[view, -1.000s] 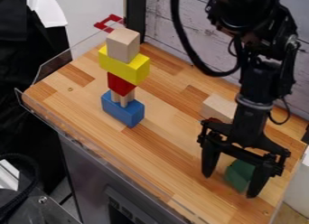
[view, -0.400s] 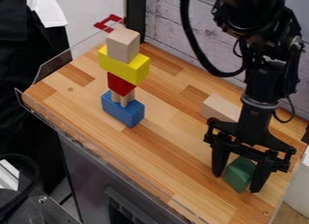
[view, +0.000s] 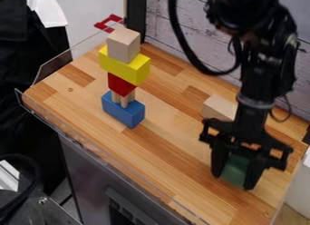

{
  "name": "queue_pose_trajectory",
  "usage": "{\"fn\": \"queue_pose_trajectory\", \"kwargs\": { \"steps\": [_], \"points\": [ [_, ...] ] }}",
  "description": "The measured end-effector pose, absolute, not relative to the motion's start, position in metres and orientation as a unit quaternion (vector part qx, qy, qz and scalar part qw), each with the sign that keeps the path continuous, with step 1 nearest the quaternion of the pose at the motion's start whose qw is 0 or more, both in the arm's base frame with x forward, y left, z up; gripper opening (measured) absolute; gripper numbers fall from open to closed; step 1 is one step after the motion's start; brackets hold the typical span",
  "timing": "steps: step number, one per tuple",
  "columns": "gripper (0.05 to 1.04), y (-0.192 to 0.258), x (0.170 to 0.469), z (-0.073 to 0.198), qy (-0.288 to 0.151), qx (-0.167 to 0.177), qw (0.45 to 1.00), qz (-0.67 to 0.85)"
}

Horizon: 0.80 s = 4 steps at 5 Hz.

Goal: Put the green cube on top of the cube

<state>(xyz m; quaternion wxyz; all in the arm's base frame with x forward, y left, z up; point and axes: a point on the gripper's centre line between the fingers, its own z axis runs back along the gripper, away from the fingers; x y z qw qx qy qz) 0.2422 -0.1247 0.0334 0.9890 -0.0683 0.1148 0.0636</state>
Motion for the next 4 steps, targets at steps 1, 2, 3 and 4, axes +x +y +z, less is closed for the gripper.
{"fn": "queue_pose_trajectory", "kwargs": {
  "steps": [1, 2, 3, 4],
  "points": [
    [0.565, -0.110, 0.241, 0.079, 0.079, -0.052, 0.994, 0.052],
    [0.565, -0.079, 0.236, 0.133, 0.025, -0.029, 0.997, 0.071],
    [0.565, -0.052, 0.238, 0.177, -0.037, -0.051, 0.994, 0.091],
    [0.565, -0.032, 0.237, 0.196, -0.060, -0.053, 0.991, 0.105]
  ]
}}
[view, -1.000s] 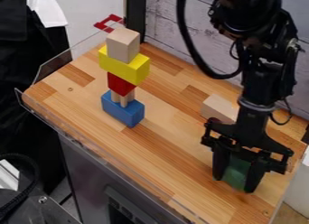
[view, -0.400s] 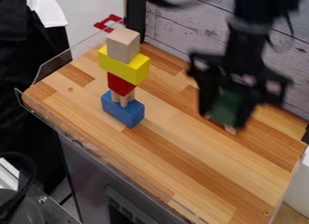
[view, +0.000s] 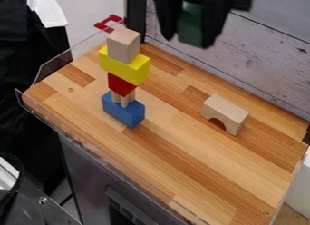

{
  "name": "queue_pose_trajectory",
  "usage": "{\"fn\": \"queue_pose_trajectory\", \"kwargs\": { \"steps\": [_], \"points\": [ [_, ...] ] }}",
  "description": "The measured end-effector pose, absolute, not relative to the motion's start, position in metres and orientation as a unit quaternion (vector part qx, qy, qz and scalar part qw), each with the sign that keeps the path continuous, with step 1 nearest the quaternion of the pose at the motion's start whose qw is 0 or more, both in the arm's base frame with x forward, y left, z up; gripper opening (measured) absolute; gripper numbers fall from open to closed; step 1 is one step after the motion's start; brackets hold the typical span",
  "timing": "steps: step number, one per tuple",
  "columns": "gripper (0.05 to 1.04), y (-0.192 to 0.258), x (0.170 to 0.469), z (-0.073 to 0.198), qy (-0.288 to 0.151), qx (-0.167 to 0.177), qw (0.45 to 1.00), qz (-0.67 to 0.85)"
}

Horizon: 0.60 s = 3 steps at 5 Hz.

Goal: Put the green cube on top of the cube

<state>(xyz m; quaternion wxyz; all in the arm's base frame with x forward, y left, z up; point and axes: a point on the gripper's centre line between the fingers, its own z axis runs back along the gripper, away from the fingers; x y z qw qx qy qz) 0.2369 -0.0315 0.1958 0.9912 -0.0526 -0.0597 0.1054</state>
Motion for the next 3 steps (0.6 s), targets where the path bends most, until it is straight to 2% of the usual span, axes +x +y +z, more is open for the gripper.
{"fn": "queue_pose_trajectory", "kwargs": {
  "steps": [3],
  "points": [
    [0.565, 0.015, 0.240, 0.205, -0.042, -0.039, 0.989, 0.136]
  ]
}}
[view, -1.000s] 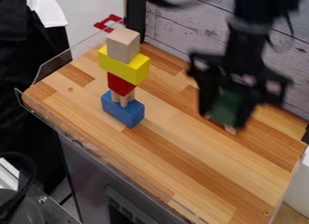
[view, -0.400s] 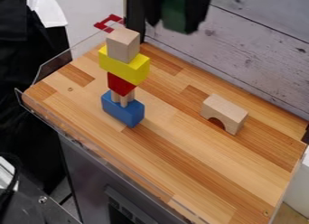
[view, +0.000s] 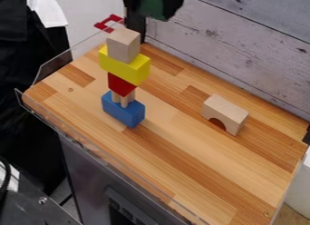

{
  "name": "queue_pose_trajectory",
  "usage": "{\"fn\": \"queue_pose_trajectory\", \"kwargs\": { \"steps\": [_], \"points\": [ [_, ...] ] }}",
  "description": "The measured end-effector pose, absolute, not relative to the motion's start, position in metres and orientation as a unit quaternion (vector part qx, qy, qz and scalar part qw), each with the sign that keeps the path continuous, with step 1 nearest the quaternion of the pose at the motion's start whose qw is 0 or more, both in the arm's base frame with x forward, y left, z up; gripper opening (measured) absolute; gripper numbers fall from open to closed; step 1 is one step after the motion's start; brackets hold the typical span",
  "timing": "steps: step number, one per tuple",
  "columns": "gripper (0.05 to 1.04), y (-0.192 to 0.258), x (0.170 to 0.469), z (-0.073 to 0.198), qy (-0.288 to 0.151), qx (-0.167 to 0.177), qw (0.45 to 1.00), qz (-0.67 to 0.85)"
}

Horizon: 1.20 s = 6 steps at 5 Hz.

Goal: Put the green cube on top of the cube

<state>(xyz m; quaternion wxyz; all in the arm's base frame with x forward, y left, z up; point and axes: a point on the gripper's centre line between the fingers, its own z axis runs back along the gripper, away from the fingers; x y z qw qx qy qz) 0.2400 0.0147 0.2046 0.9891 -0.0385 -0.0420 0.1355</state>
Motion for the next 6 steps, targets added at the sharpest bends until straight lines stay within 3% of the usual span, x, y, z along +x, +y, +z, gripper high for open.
{"fn": "queue_pose_trajectory", "kwargs": {
  "steps": [4, 6],
  "points": [
    [0.565, 0.053, 0.241, 0.201, -0.028, -0.069, 0.984, 0.159],
    [0.565, 0.058, 0.234, 0.184, 0.000, -0.091, 0.982, 0.168]
  ]
}}
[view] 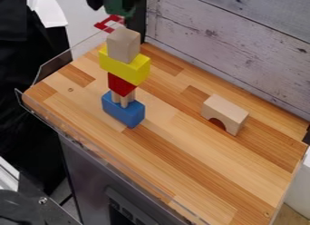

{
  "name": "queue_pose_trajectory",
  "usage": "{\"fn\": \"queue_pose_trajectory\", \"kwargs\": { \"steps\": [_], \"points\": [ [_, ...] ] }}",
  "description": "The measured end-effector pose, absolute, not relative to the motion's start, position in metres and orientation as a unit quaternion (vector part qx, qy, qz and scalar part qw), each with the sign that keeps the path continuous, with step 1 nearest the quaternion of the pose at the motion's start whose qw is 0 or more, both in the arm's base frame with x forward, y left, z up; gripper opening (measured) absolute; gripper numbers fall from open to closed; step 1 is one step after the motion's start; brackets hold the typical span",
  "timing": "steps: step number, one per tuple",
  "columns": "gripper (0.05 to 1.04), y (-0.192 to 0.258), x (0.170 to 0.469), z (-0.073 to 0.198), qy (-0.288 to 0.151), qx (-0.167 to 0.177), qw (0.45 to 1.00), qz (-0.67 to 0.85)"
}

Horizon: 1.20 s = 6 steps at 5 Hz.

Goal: Put the green cube on top of the cube

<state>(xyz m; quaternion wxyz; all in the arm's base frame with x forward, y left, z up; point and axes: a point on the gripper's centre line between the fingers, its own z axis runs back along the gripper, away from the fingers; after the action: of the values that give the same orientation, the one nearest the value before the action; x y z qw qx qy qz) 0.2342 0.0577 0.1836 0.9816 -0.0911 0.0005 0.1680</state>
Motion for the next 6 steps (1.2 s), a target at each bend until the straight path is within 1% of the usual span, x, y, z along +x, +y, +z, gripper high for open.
{"fn": "queue_pose_trajectory", "kwargs": {
  "steps": [4, 5, 6],
  "points": [
    [0.565, 0.055, 0.239, 0.159, 0.054, -0.105, 0.981, 0.156],
    [0.565, 0.053, 0.237, 0.158, 0.066, -0.105, 0.980, 0.156],
    [0.614, 0.051, 0.237, 0.157, 0.073, -0.104, 0.980, 0.155]
  ]
}}
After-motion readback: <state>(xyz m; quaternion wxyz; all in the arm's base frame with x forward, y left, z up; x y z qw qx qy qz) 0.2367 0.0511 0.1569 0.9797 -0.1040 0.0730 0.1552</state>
